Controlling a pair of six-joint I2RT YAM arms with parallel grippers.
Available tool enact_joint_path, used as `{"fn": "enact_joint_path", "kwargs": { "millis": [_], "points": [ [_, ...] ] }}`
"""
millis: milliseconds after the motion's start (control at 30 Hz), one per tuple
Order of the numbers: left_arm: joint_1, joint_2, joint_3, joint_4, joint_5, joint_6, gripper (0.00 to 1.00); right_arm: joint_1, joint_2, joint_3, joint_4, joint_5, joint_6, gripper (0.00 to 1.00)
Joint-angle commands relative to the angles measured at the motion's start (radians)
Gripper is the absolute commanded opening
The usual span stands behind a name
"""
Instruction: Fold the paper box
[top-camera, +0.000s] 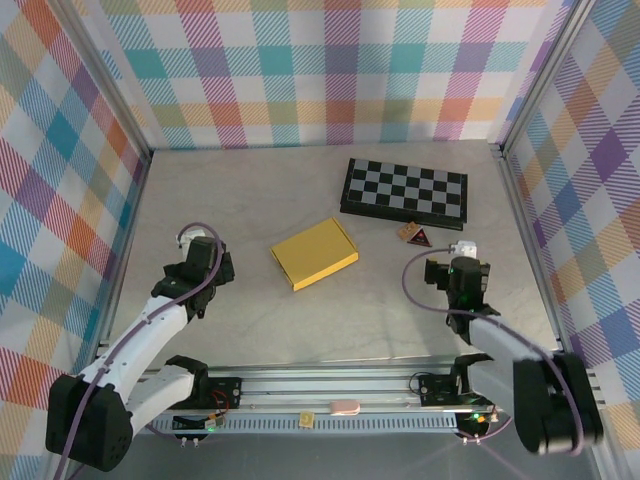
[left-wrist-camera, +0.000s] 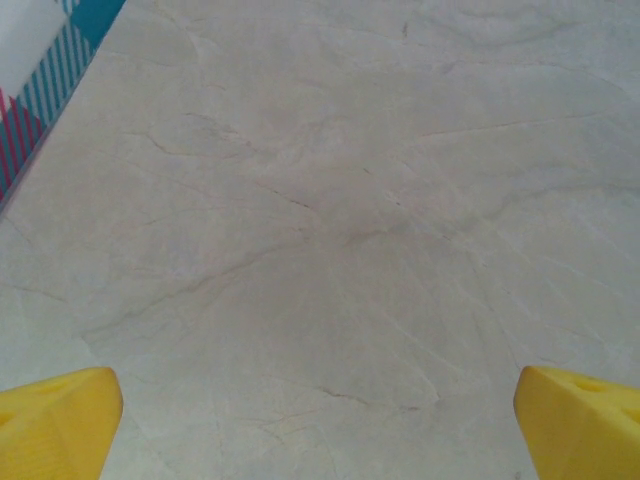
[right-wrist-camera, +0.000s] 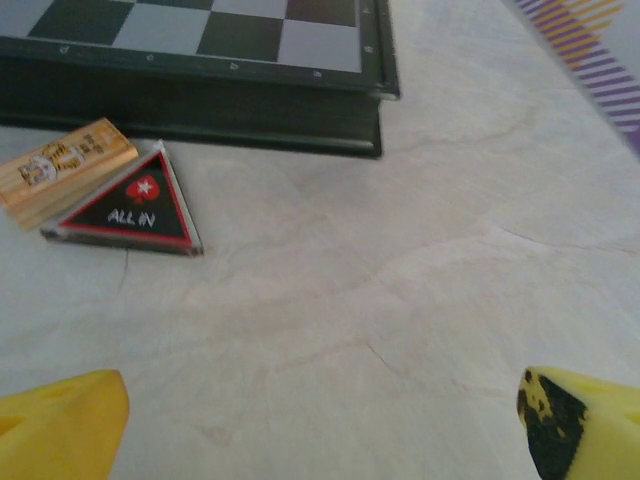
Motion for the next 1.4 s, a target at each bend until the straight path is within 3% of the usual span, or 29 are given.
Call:
{"fn": "enact_joint_path", "kwargs": {
  "millis": [0,200,500,633,667,1000,1133,1367],
  "points": [
    [0.04,0.004,-0.03,0.1,0.041,0.037,1.0,-0.037,0.148,0.064,0.35,-0.213,-0.03,0.99],
    [0.076,0.005,-0.061,0.172,0.075,0.055,1.0,-0.054,0.421,0.079,0.611,-0.251,-0.027,0.99],
    [0.128,0.047,-0.131,0.341,0.152,0.083,1.0,-0.075,0.42,0.192,0.391,-0.206,0.019,0.99],
    [0.188,0.227,-0.137,0.545,0.316,0.121,1.0,-0.079,0.418,0.191,0.391,-0.207,0.016,0.99],
    [0.203,0.275,-0.099,0.515,0.348,0.128,1.0,-0.078,0.414,0.191,0.384,-0.208,0.019,0.99],
    [0.236,0.595,0.094,0.715,0.429,0.18,1.0,-0.079,0.415,0.191,0.386,-0.208,0.019,0.99],
    [0.237,0.676,0.15,0.736,0.49,0.249,1.0,-0.078,0.414,0.191,0.386,-0.209,0.019,0.99],
    [0.244,0.701,0.189,0.682,0.525,0.252,1.0,-0.078,0.415,0.191,0.385,-0.208,0.019,0.99]
  ]
}}
